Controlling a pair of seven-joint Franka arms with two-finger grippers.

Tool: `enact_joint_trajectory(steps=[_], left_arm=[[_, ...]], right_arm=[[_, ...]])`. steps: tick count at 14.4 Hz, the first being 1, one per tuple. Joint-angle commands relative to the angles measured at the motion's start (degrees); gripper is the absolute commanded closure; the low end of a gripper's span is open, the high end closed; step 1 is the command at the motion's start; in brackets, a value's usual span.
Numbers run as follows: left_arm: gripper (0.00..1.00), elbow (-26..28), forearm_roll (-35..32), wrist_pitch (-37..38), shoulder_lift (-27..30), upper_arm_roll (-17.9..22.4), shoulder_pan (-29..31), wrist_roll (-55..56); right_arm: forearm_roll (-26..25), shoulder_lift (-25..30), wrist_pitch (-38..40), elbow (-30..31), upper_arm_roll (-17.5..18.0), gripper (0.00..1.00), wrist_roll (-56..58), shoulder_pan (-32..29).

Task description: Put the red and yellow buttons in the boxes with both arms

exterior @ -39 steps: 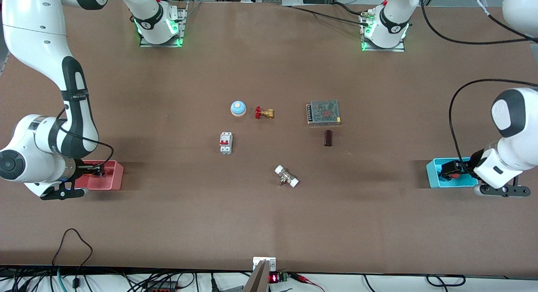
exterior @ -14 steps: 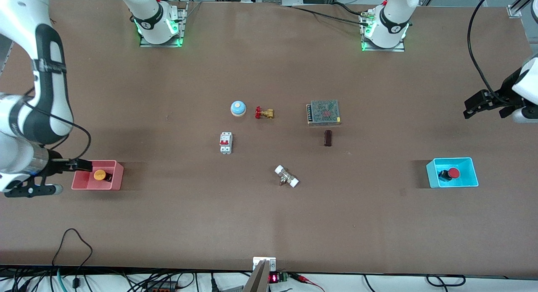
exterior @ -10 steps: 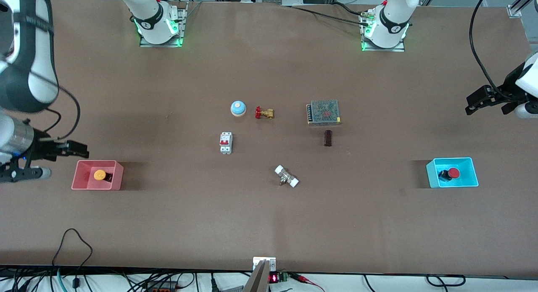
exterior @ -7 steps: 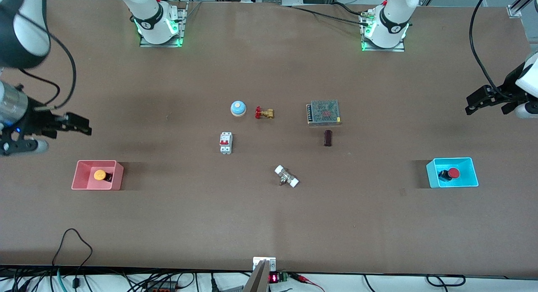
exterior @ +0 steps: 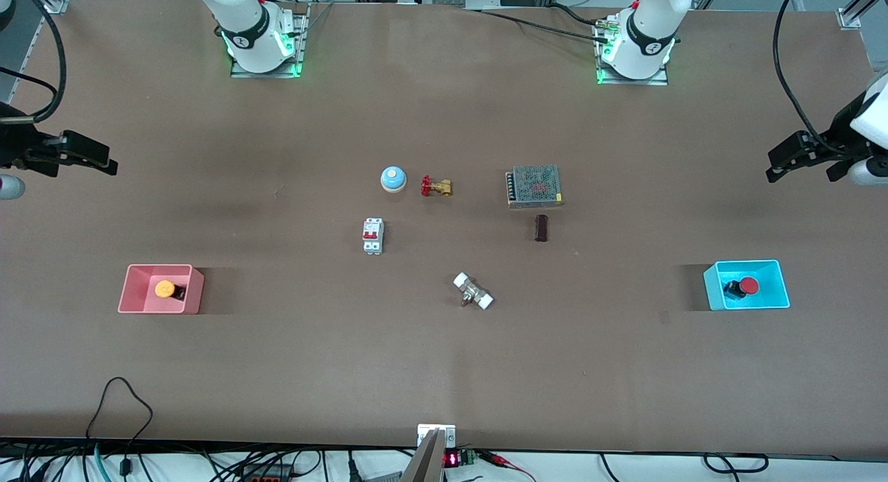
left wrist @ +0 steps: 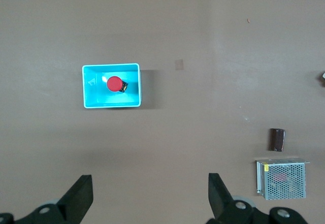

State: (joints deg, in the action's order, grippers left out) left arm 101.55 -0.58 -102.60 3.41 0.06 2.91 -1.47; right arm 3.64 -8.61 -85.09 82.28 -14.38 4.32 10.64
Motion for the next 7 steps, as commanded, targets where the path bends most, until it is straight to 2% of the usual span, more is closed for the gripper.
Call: enact_joint_trajectory(steps=[1,3,7], left_arm=[[0.00,-2.23,1.01,3.62,0.28,-0.15,-0.19,0.42],[0.00,-4.69,1.01,6.44,-0.86,-0.06,-0.10,0.77],[0.00,-5.75,0.93,6.71,-0.78,-0.06,-0.10,1.65]], right_arm=[[-3.28,5.69,-3.57,8.14,0.57,0.00,-0.89,0.52],[-3.73,7.29,-4.30,9.66,0.84,0.00,-0.89,0.61],[-3.73,8.35,-3.68,9.66,0.93,0.00,-0.89,0.52]])
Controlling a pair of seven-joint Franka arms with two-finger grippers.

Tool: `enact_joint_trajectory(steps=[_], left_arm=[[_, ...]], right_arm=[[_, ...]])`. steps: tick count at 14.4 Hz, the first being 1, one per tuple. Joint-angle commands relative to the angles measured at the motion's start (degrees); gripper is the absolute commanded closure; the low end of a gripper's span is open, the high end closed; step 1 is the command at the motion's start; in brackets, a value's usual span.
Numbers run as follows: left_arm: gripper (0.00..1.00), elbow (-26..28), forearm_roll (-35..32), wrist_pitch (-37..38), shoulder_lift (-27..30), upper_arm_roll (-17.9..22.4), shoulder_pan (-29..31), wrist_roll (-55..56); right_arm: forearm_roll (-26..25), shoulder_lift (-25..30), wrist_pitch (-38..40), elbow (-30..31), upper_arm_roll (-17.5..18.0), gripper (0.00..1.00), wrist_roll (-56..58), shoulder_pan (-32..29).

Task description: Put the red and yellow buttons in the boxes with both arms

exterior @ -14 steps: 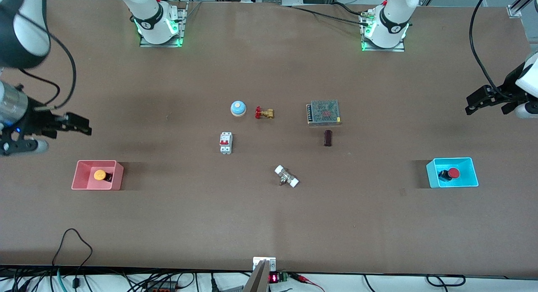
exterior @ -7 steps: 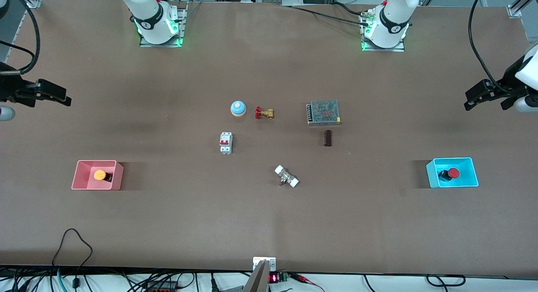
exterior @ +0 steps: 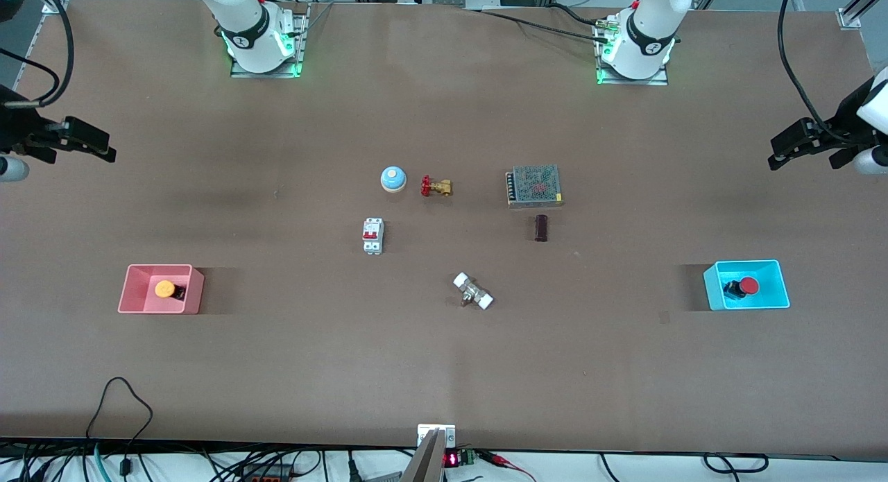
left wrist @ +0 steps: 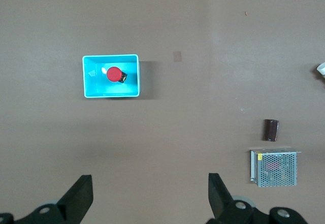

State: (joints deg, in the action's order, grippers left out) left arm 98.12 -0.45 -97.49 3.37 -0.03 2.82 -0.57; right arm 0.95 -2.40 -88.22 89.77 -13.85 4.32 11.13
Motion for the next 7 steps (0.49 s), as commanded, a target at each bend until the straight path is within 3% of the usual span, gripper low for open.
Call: enact_joint_trajectory(steps=[1,7], left_arm=[[0.00,-2.32,0.89,1.60,-0.73,0.03,0.00,0.65],[0.00,-3.19,0.89,1.77,-0.38,-0.05,0.00,0.57]], right_arm=[[-1.04,2.23,-0.29,2.17,0.40,0.00,-0.89,-0.05],[-1.04,2.58,0.41,1.99,0.32,0.00,-0.89,-0.05]])
